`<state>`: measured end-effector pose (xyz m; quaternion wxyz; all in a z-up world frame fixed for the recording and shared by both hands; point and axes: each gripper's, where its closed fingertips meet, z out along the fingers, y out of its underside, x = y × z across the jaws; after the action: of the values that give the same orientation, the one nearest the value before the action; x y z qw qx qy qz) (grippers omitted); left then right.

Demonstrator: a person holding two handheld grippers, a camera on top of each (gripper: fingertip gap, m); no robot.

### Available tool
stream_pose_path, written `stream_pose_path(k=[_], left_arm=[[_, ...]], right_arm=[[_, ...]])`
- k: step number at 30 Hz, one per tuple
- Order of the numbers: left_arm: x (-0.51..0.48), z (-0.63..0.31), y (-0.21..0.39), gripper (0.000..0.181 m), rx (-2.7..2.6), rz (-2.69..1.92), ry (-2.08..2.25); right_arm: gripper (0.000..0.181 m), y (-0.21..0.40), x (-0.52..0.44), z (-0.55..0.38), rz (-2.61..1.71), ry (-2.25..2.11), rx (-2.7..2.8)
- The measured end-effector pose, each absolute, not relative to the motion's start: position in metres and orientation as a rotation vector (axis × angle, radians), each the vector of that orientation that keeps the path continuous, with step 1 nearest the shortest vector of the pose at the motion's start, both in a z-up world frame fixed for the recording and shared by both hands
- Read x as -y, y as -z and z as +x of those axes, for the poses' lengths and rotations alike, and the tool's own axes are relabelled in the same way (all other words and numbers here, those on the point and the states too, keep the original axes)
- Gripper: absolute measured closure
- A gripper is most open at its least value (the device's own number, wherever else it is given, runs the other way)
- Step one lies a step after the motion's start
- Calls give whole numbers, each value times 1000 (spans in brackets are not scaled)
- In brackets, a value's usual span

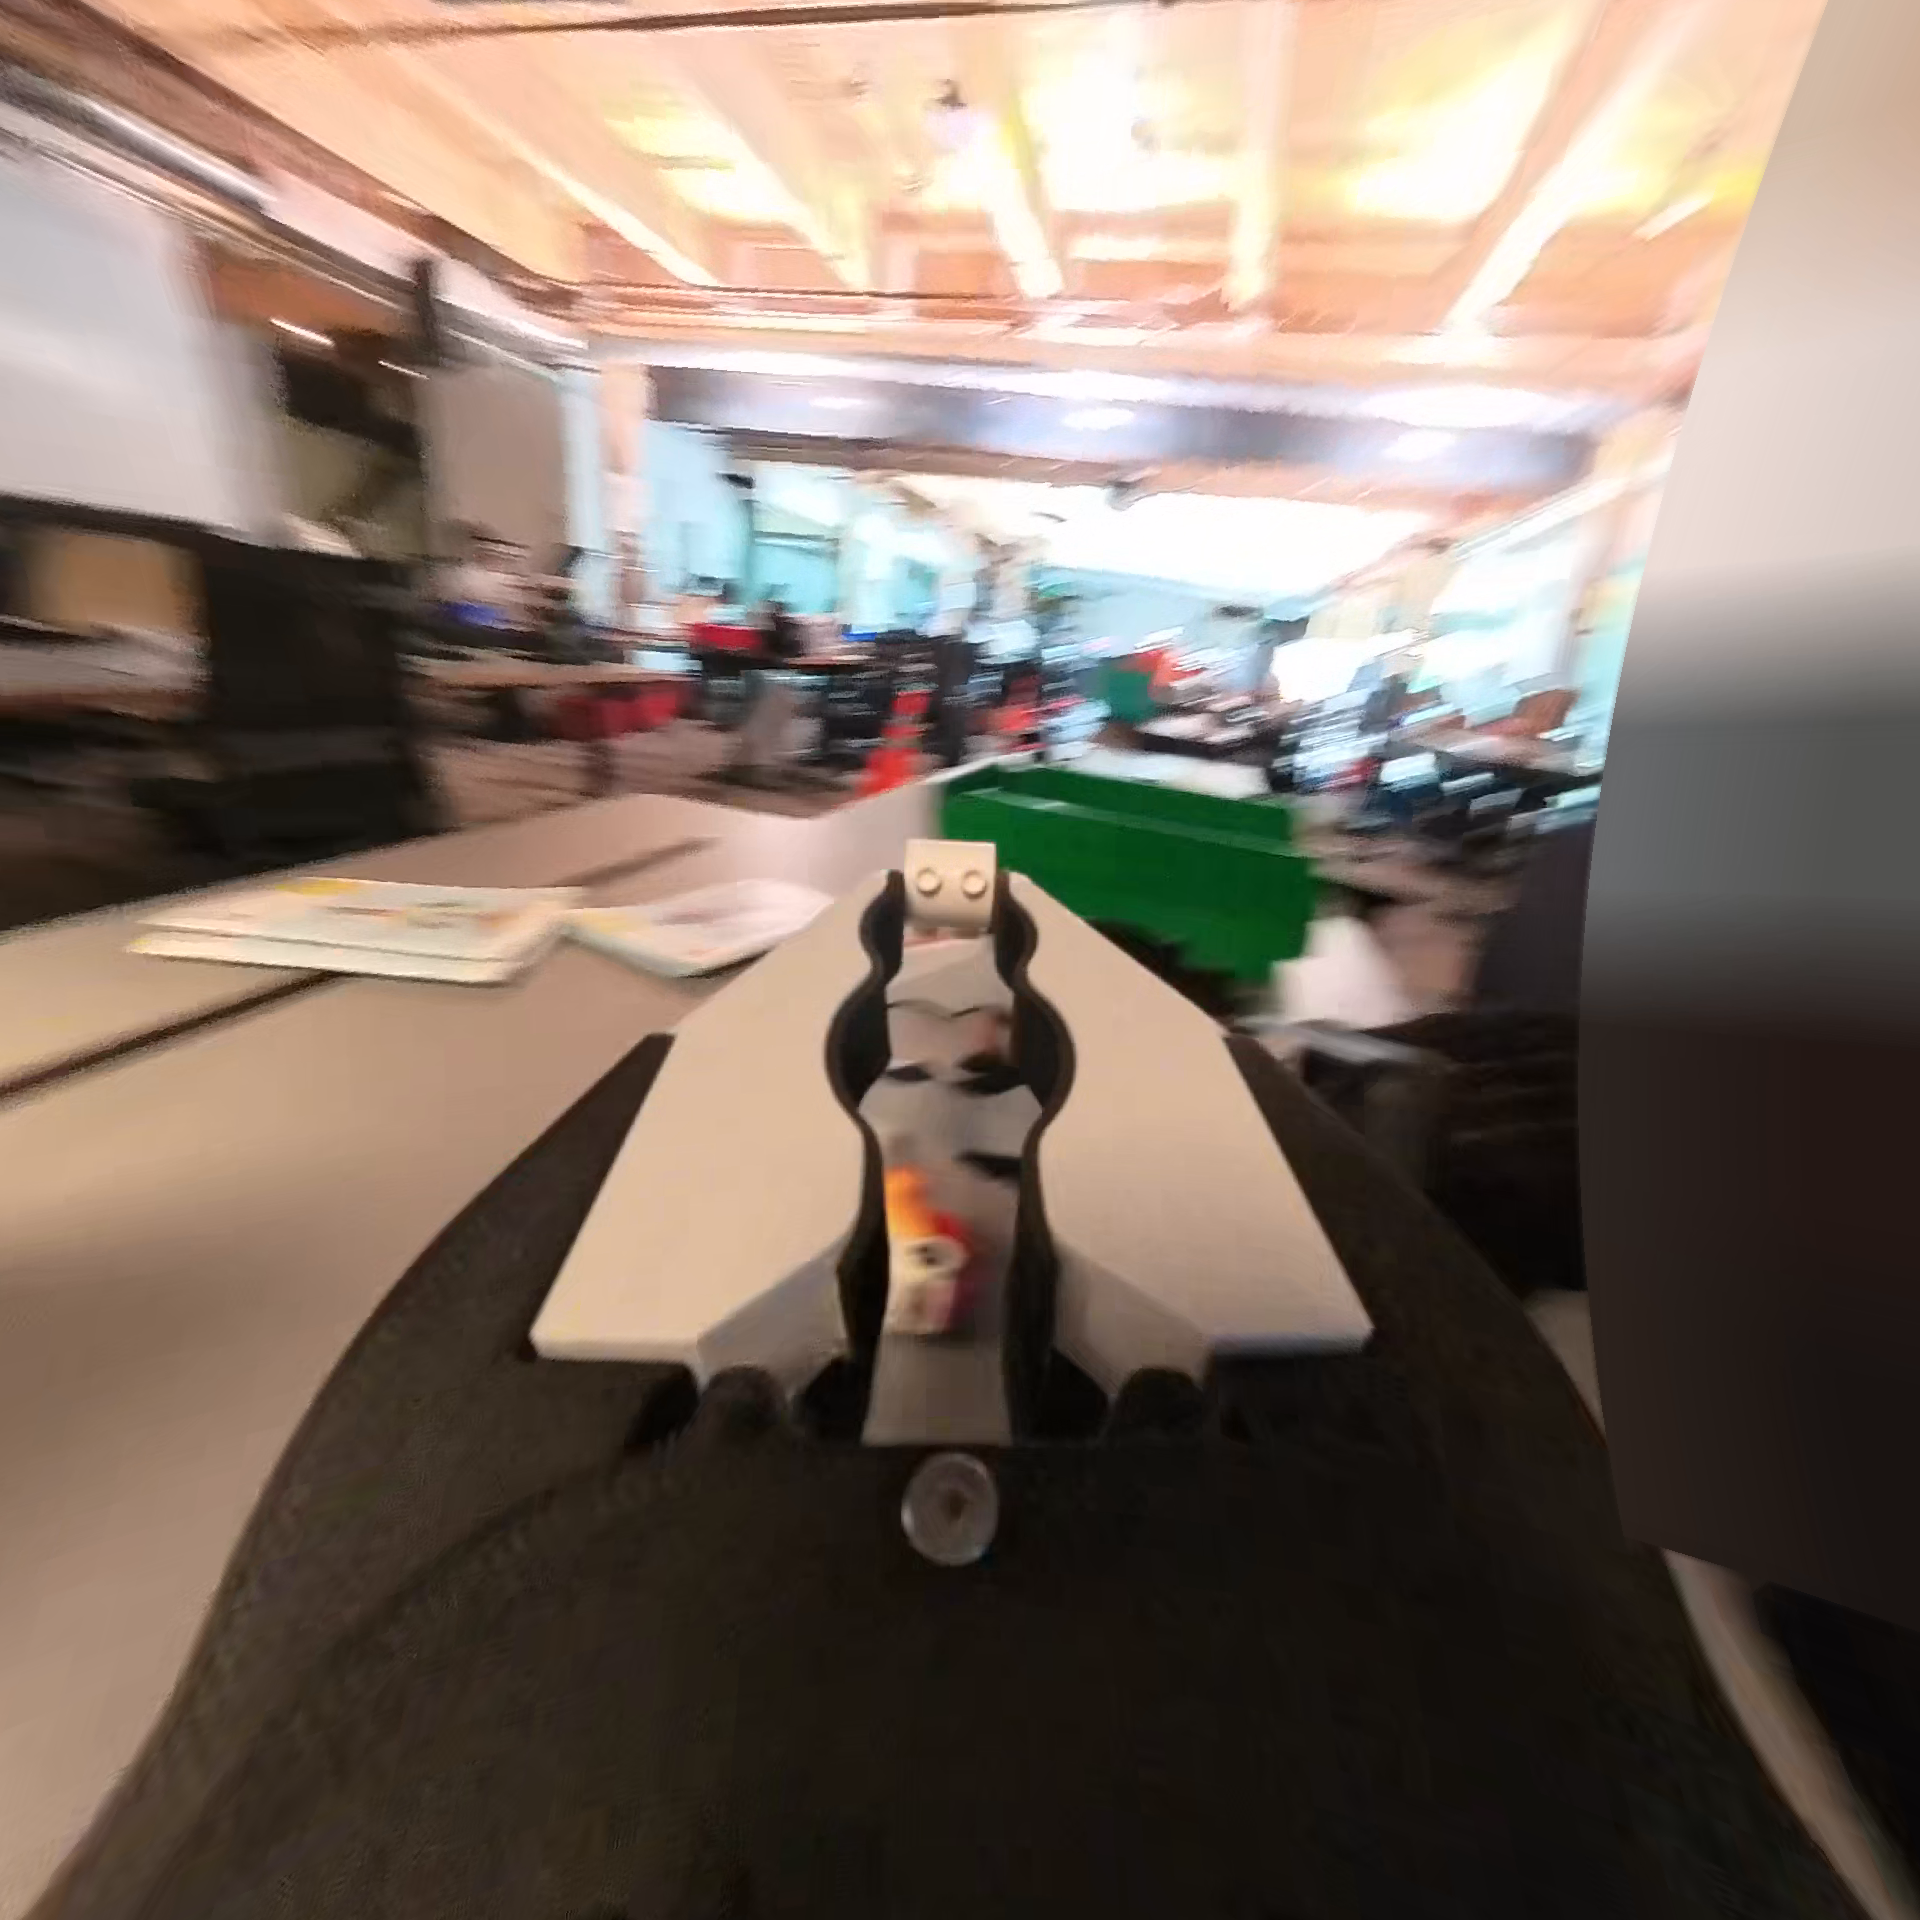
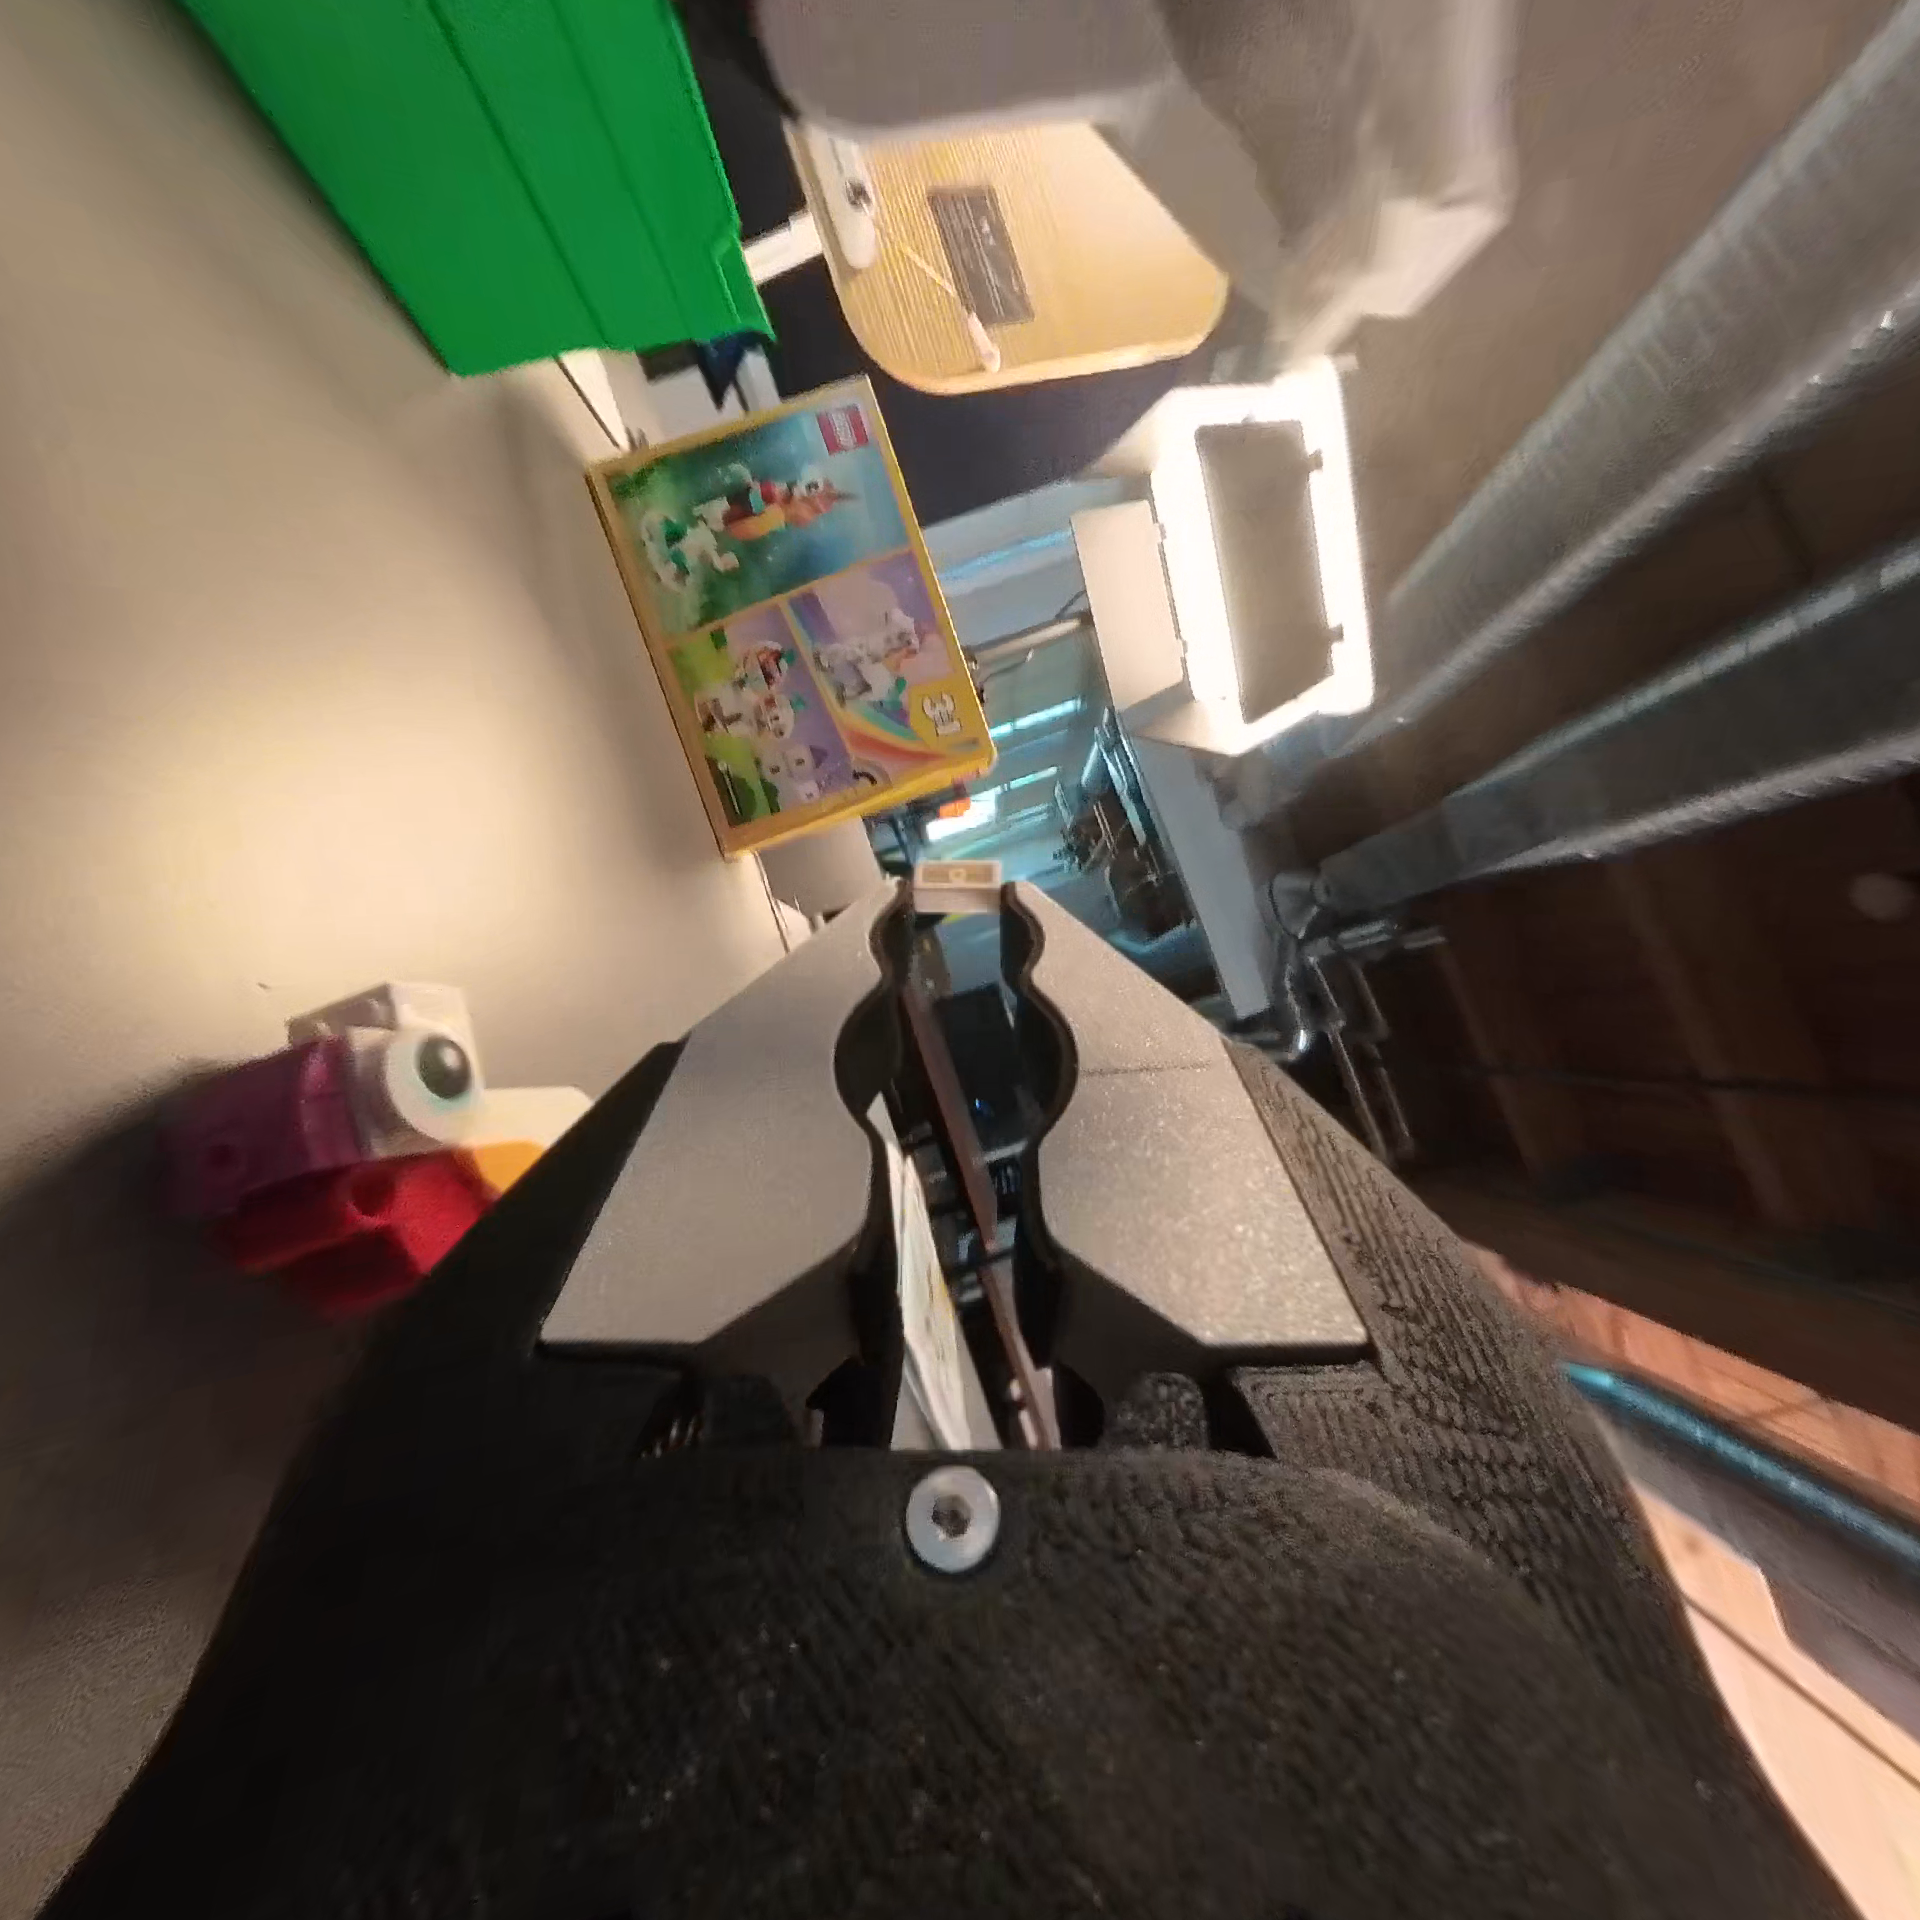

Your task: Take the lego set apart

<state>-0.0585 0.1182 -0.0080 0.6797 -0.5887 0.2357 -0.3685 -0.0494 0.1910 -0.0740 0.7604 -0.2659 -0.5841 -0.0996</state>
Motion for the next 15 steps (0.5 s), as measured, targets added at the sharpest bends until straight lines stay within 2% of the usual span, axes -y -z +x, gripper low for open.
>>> stream_pose_path(k=[4, 12, 15], left_arm=[[-145, -92, 24, 165, -381, -1338, 393], [-173, -130, 52, 165, -380, -1422, -88], [-177, -126, 57, 165, -427, -1398, -145]], right_arm=[[167, 64, -222, -23, -761, 163, 1144], [167, 56, -283, 42, -975, 154, 947], [167, 60, -293, 49, -1049, 93, 903]])
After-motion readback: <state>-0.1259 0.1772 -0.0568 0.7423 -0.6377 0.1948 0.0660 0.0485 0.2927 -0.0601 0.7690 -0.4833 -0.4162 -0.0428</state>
